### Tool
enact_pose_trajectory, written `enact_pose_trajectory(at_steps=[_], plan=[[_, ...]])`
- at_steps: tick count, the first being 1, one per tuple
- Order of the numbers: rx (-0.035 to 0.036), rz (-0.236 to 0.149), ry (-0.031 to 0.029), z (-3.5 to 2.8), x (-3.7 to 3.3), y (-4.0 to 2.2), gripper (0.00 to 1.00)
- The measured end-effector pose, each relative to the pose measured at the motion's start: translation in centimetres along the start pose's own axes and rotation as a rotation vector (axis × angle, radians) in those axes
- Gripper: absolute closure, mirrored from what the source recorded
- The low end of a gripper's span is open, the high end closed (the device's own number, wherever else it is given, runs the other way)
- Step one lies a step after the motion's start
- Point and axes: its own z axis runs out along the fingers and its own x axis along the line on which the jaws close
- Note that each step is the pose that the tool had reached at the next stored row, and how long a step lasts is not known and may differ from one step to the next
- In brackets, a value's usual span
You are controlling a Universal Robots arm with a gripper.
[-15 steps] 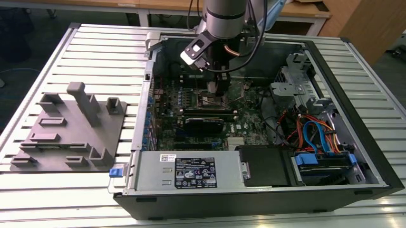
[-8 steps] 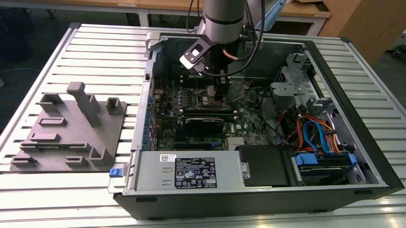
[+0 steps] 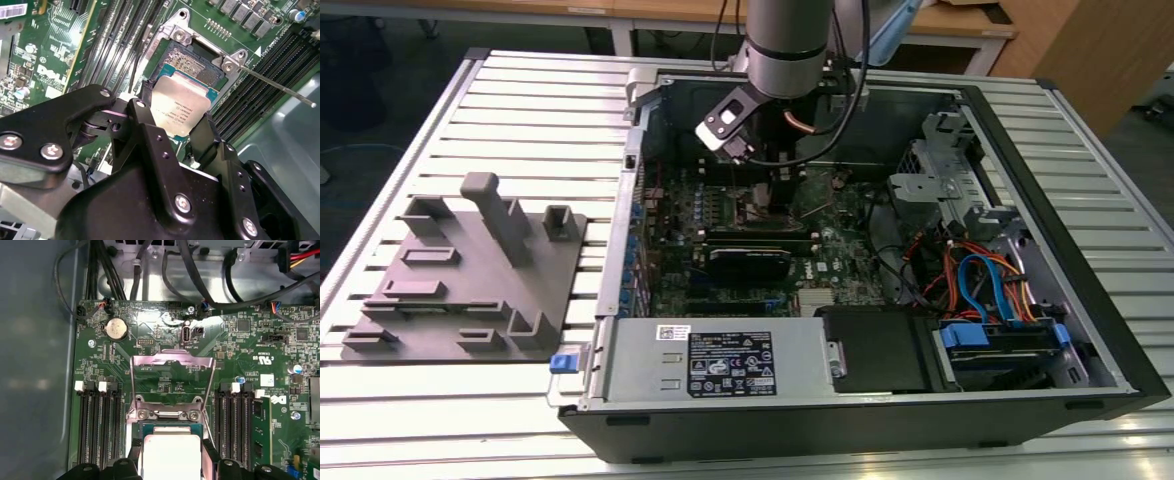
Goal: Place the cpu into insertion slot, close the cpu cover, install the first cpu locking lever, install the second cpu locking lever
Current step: 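Place the cpu into insertion slot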
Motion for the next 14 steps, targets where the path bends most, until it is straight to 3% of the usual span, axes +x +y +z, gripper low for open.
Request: enact_pose_trajectory(at_steps=[10, 14], plan=[[0.0003, 0.001, 0.0000, 0.63, 0.05, -0.40, 0.46], [0.0006, 0.001, 0.0000, 1.15, 0.03, -0.45, 0.46]])
